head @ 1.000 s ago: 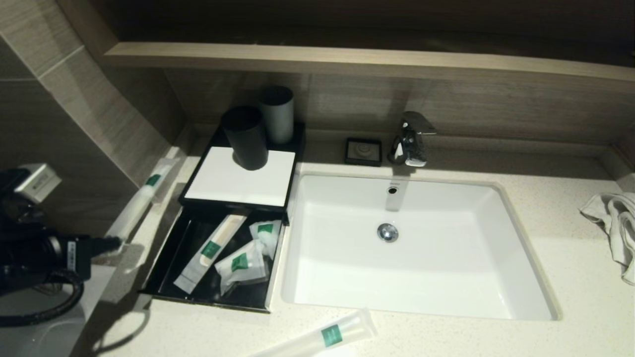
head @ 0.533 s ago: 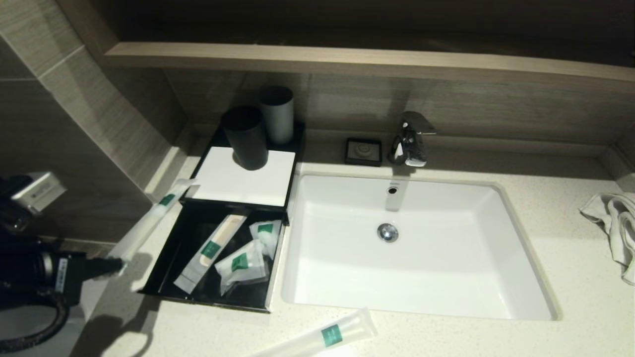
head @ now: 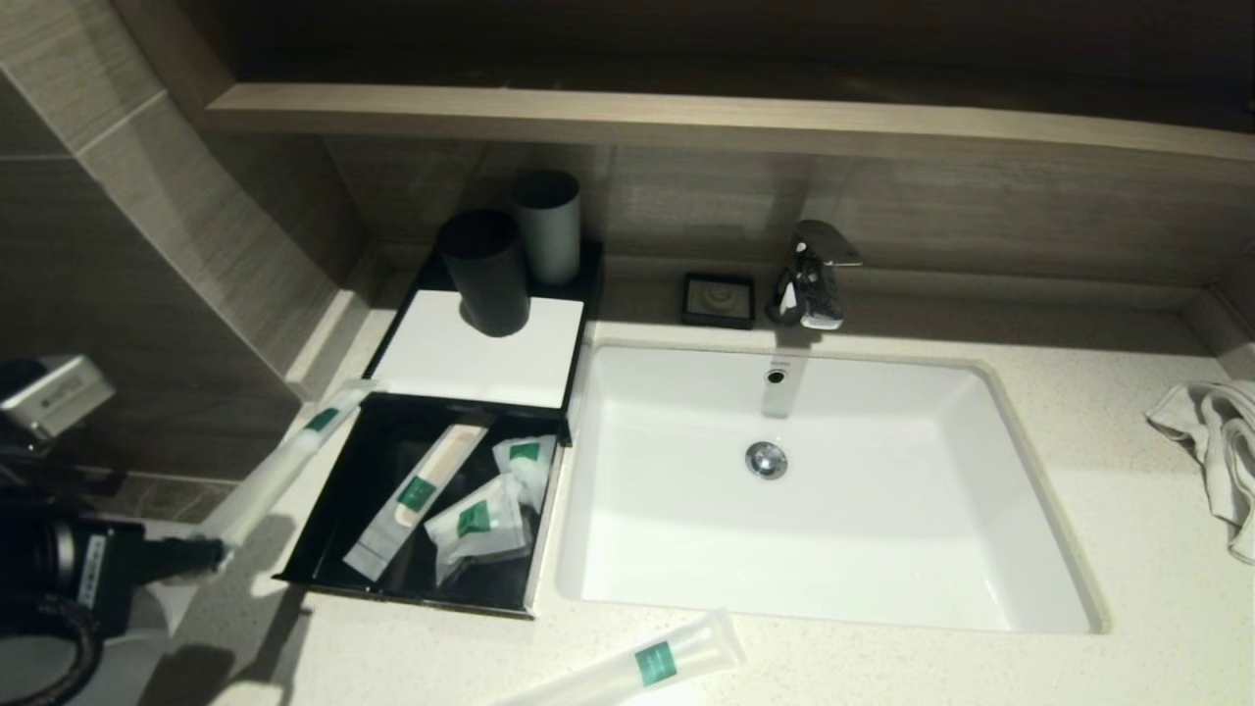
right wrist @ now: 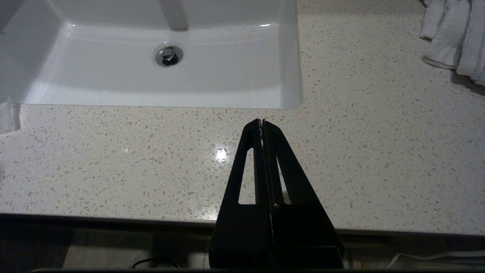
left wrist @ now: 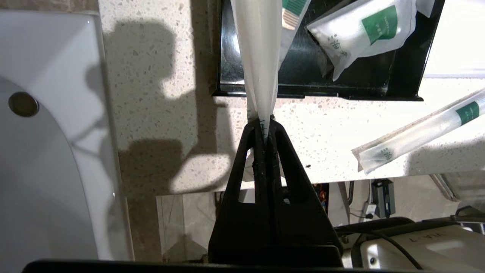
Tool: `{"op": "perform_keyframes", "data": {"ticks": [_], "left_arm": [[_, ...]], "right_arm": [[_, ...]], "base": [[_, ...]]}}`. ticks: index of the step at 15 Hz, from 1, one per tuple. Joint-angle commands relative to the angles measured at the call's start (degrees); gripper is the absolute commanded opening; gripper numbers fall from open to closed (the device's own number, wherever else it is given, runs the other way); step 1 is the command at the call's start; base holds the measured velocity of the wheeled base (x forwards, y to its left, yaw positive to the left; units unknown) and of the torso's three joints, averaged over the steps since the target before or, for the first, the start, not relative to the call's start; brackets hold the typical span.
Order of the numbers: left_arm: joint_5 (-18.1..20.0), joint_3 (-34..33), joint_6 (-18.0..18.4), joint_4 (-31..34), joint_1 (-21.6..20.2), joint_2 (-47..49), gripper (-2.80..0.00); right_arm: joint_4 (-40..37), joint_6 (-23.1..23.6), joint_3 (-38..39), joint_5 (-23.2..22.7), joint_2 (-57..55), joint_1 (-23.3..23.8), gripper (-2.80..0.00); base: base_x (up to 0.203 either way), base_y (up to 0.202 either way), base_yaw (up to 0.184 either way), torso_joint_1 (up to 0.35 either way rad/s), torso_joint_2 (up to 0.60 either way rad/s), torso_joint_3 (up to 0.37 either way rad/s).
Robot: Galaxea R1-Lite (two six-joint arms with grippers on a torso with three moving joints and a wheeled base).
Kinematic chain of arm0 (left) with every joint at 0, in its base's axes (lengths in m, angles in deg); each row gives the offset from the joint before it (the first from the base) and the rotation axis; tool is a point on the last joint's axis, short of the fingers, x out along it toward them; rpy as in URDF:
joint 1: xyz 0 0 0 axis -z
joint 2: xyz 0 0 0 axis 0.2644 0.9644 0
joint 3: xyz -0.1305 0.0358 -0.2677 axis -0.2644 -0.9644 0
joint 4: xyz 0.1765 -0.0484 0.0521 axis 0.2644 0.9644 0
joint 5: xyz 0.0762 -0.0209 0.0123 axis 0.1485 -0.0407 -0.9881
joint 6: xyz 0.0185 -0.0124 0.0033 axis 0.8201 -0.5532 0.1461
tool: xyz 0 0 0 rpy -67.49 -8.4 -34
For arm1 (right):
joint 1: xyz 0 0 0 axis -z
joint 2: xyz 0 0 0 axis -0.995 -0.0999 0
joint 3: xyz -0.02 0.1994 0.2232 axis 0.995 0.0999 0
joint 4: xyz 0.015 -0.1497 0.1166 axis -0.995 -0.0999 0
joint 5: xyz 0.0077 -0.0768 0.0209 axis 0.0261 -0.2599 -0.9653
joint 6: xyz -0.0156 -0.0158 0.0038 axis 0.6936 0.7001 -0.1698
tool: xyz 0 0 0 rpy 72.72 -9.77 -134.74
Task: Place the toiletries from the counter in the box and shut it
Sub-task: Place the bathroom toiletry into the drawer
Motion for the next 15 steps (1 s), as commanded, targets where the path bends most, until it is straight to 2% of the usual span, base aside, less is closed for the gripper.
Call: {"op": "perform_keyframes", "data": {"ticks": [1,9,15], "left_arm": [[0.2,0.1,0.0,2.1,0.1,-0.7,-2.80],[0.3,-0.5,-0.1,2.3,2.8,2.7,-2.80],[0.2,0.0,0.0,1.1,3.4,6.3,-2.80]], "right_arm": [[0.0,0.0,0.0,0.0,-0.1,0.0,-2.80],[0.0,0.0,0.0,0.0,-0.1,0.0,-2.80],[0.0,0.0,0.0,0.0,0.0,0.0,-2.80]], "base": [[0.000,0.000,0.000,0.000,0.00,0.000],[0.000,0.000,0.000,0.000,0.00,0.000],[0.000,0.000,0.000,0.000,0.00,0.000]]}}
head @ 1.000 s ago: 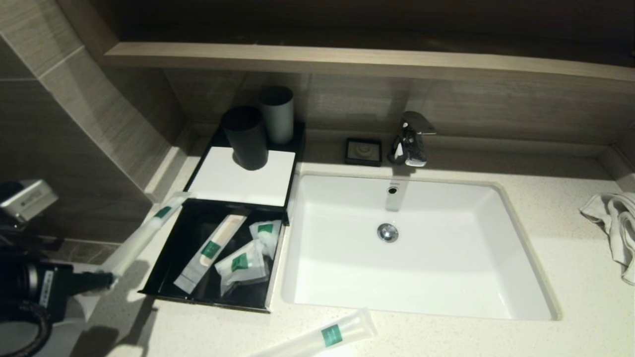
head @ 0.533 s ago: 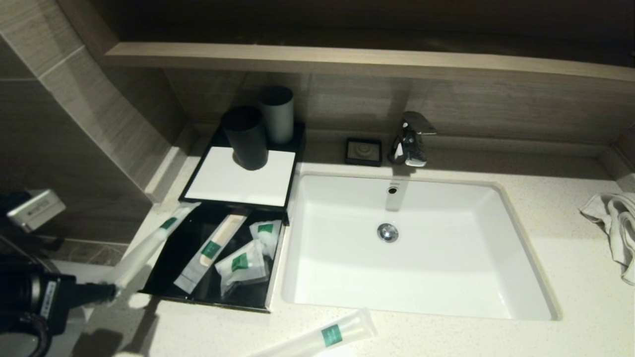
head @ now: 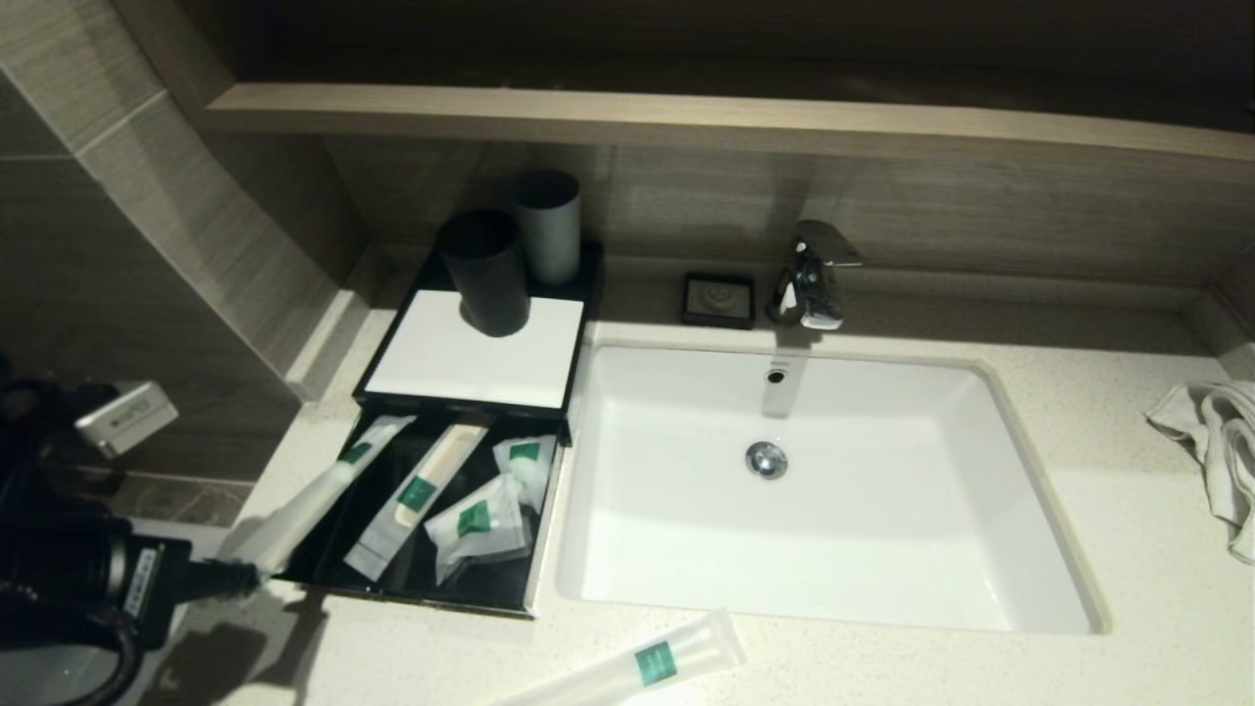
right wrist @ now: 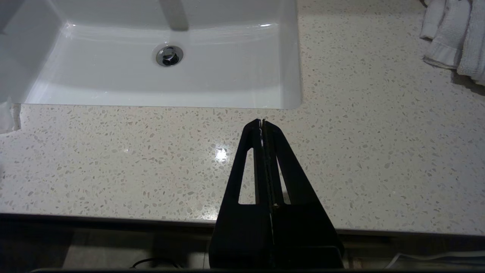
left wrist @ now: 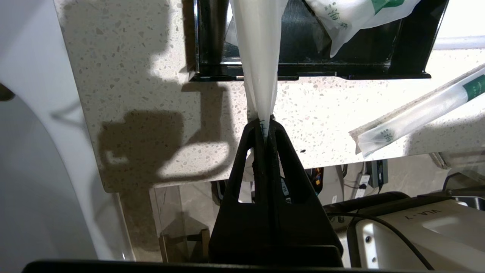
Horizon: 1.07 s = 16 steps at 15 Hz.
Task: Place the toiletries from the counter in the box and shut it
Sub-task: Place the bathroom toiletry into the drawer
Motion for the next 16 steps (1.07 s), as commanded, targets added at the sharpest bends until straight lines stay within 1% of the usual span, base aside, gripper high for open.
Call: {"op": "perform_keyframes", "data": {"ticks": [1,3,8,10,12,14,16], "left_arm": [[0.1,0.1,0.0,-0.6,0.9,2.3,-2.80],[0.1,0.1,-0.3,-1.4,1.7,3.5,-2.80],[-0.3,-0.1,-3.9,-5.7,5.2,6.5,-2.80],[-0.7,-0.6,-4.5,-7.0,6.3,7.9,-2.80],[-2.8,-1.5,-5.6,-9.5,7.2,9.4,-2.80],[-5.0,-3.2,-5.7,-14.0,7.8,10.2,-2.80],[-6.5,-4.5,-5.8,-18.1,8.2,11.2,-2.80]], "right_arm": [[0.1,0.0,0.0,0.0,0.0,0.0,-2.80],[0.0,0.0,0.0,0.0,0.0,0.0,-2.80],[0.0,0.0,0.0,0.0,-0.1,0.0,-2.80],[0.0,0.0,0.0,0.0,0.0,0.0,-2.80],[0.0,0.0,0.0,0.0,-0.1,0.0,-2.80],[0.1,0.0,0.0,0.0,-0.1,0.0,-2.80],[0.0,0.0,0.0,0.0,-0.1,0.0,-2.80]], "base": [[0.000,0.000,0.000,0.000,0.00,0.000],[0.000,0.000,0.000,0.000,0.00,0.000],[0.000,0.000,0.000,0.000,0.00,0.000],[0.000,0.000,0.000,0.000,0.00,0.000],[0.000,0.000,0.000,0.000,0.00,0.000],[0.000,0.000,0.000,0.000,0.00,0.000],[0.000,0.000,0.000,0.000,0.00,0.000]]}}
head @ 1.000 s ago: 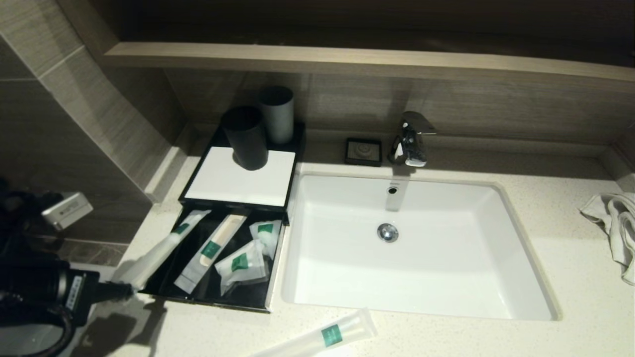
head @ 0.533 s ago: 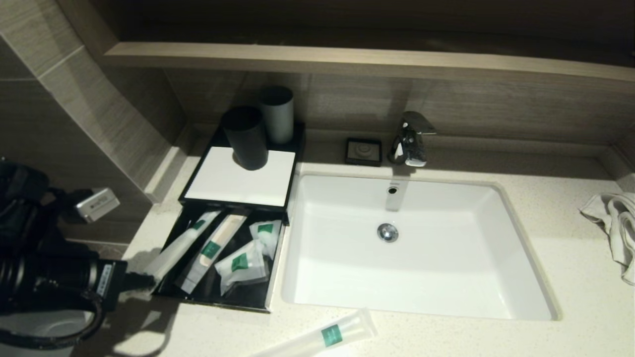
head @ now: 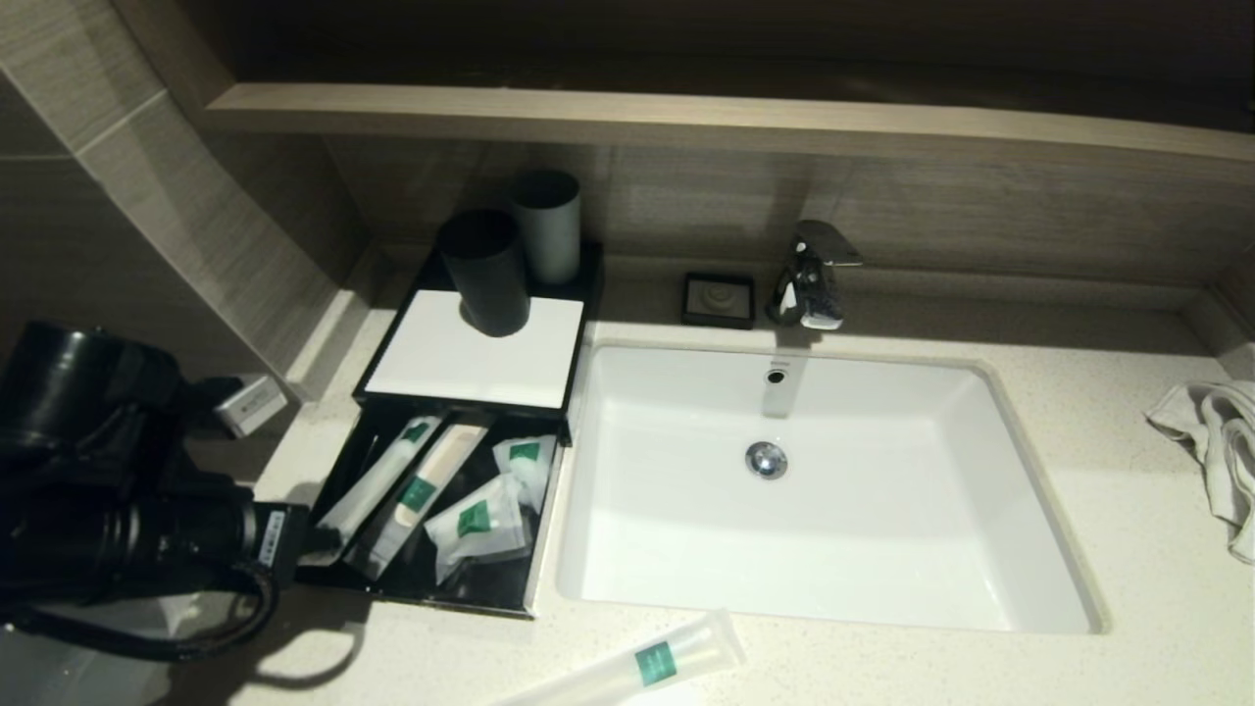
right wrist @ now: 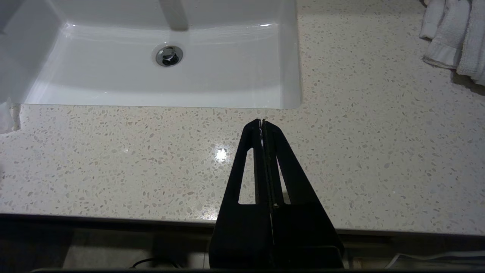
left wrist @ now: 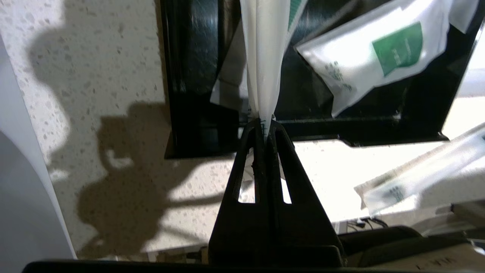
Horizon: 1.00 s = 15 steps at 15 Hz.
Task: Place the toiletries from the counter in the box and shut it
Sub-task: Place the bathroom toiletry into the drawer
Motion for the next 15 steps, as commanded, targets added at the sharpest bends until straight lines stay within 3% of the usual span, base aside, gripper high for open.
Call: {"op": "perform_keyframes", "data": {"ticks": [1,9,15], "left_arm": [[-0.6,-1.1,-0.5,-2.7,0.6,1.9,-2.80],[-0.6,-1.4,-2.7,-9.3,1.1,4.8,-2.80],[-0.5,-1.0,-4.1,-9.8,1.2,5.4,-2.80]], "right_arm": [[0.0,0.0,0.0,0.0,-0.1,0.0,-2.80],[0.1,0.0,0.0,0.0,-0.1,0.0,-2.80],[0.0,0.0,0.0,0.0,0.0,0.0,-2.80]], "base": [[0.000,0.000,0.000,0.000,0.00,0.000],[0.000,0.000,0.000,0.000,0.00,0.000],[0.000,0.000,0.000,0.000,0.00,0.000]]}}
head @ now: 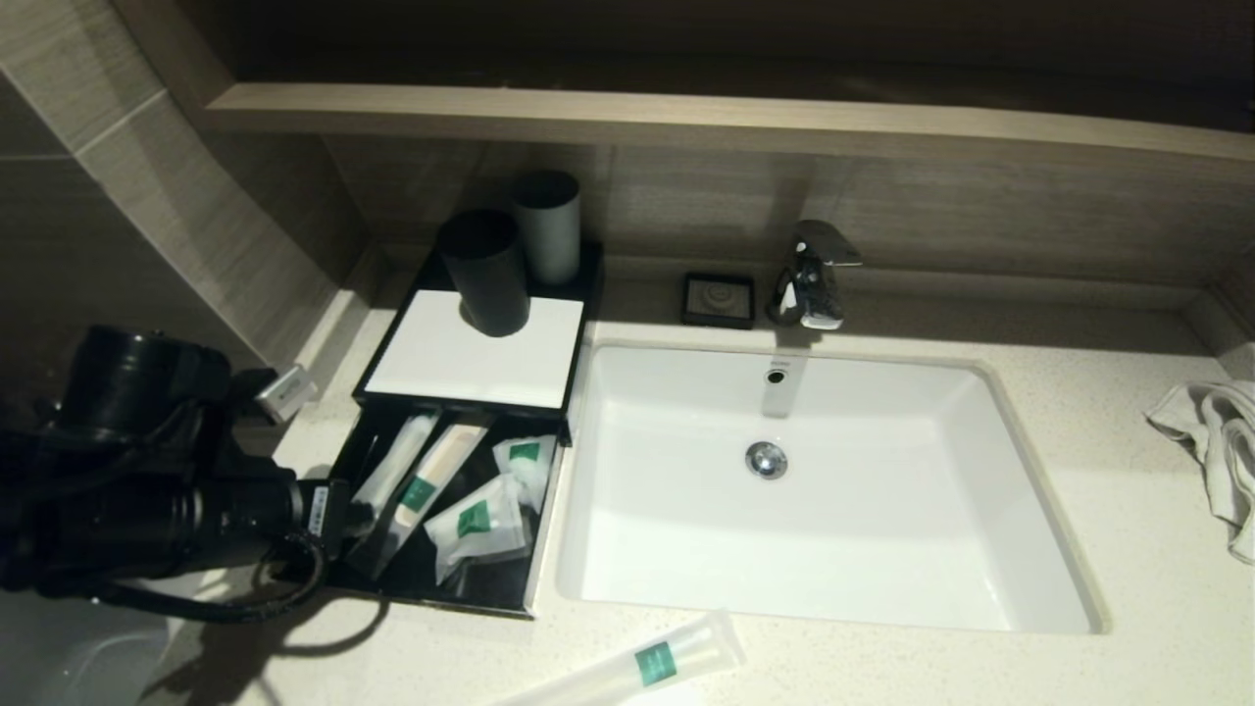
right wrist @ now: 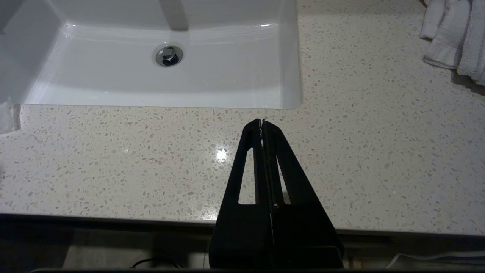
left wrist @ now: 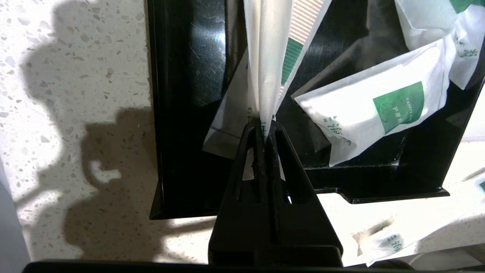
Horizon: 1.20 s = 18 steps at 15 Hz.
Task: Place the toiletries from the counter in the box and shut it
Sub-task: Place the bathroom toiletry into the drawer
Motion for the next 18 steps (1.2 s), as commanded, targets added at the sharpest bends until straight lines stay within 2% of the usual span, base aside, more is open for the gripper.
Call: {"op": "perform_keyframes", "data": {"ticks": [1,5,9,10,16,18], "left_arm": [[0.0,0.4,-0.7,0.0,0.0,0.5,-2.80],[-0.1,-1.3,-0.9,-5.2,0.0,1.3,-2.80],[-0.2,-1.9,-0.9,-5.7,-0.1,1.2,-2.80],[-0.2,-2.1,-0.9,-5.7,-0.1,1.2,0.00],[-0.6,-3.1,-0.9,-6.1,-0.2,0.4,0.00],[-0.6,-2.2,-1.9,-6.2,-0.2,-0.3,0.00]], "right_arm": [[0.0,0.0,0.0,0.0,0.0,0.0,-2.80],[0.0,0.0,0.0,0.0,-0.1,0.0,-2.80],[0.0,0.0,0.0,0.0,0.0,0.0,-2.80],[0.0,0.0,0.0,0.0,0.0,0.0,-2.80],[0.1,0.0,0.0,0.0,-0.1,0.0,-2.80],[0.0,0.0,0.0,0.0,-0.1,0.0,-2.80]], "base": [[0.000,0.000,0.000,0.000,0.00,0.000],[0.000,0.000,0.000,0.000,0.00,0.000],[0.000,0.000,0.000,0.000,0.00,0.000],[0.000,0.000,0.000,0.000,0.00,0.000],[0.000,0.000,0.000,0.000,0.00,0.000],[0.000,0.000,0.000,0.000,0.00,0.000]]}}
